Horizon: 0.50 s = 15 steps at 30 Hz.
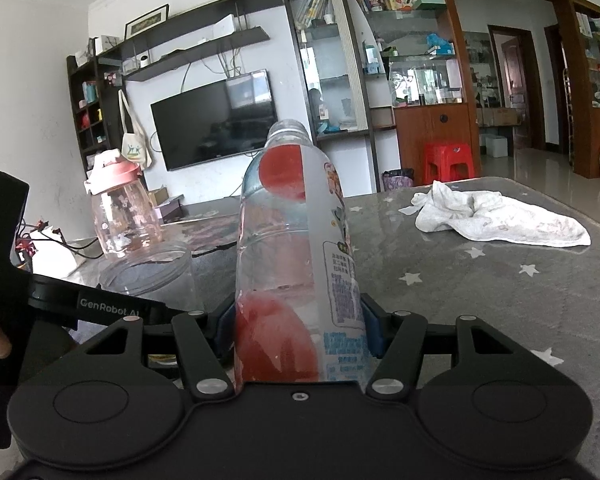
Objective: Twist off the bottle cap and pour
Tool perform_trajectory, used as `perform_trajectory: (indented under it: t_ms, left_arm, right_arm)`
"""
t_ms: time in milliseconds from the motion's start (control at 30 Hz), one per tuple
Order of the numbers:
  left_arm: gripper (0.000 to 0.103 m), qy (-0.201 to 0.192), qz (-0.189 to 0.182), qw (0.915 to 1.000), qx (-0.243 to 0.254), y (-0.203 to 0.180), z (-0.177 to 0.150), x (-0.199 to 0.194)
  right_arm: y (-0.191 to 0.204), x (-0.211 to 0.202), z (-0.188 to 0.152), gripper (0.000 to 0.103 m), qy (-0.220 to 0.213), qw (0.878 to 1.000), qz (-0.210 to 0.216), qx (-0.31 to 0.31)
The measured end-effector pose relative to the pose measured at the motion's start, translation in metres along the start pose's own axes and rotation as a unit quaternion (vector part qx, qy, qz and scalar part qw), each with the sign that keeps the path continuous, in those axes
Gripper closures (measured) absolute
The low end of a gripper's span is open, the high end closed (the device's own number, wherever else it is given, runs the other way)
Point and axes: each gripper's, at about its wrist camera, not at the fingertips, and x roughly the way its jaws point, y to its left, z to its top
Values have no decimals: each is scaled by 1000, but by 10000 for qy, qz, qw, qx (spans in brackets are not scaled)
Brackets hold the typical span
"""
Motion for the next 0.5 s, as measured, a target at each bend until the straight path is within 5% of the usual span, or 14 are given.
perform_trajectory:
  t_ms: [500]
  left_arm:
    - [16, -104, -10, 9999, 16, -6, -8, -16]
  right_arm:
    - [-2, -21, -10, 41, 58, 9997, -207, -69]
